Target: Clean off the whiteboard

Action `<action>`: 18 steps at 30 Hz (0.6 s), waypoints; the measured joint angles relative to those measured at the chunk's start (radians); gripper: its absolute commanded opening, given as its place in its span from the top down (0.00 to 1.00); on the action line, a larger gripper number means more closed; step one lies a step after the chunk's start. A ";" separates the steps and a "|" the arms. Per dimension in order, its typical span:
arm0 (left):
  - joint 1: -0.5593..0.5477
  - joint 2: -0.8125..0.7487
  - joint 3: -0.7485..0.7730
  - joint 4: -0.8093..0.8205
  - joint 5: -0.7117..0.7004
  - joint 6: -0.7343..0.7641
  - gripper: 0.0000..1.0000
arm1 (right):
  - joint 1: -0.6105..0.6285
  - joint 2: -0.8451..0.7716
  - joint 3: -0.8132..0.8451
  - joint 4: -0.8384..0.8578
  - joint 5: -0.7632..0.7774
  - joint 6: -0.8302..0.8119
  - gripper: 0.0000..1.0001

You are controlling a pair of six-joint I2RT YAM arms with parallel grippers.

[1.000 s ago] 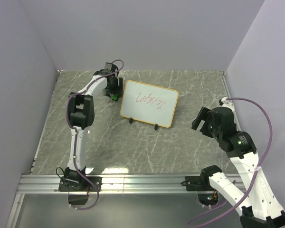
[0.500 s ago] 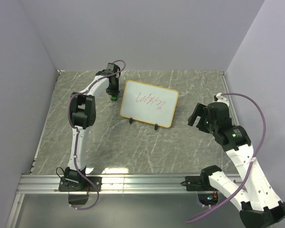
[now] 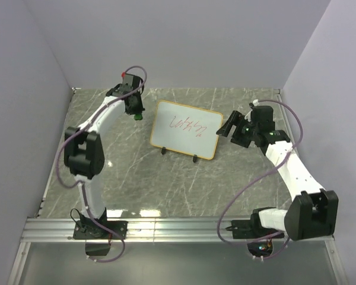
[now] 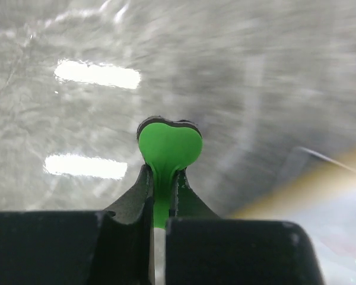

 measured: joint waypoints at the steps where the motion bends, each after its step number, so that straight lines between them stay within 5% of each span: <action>1: -0.020 -0.053 -0.021 0.014 -0.008 -0.016 1.00 | -0.016 0.026 0.000 0.020 -0.032 0.002 0.14; 9: -0.204 -0.357 -0.167 0.071 -0.050 -0.148 1.00 | -0.242 0.137 -0.171 0.366 -0.262 0.056 0.20; 18: -0.401 -0.243 -0.146 0.045 -0.074 -0.249 1.00 | -0.254 0.360 -0.323 0.897 -0.457 0.307 0.23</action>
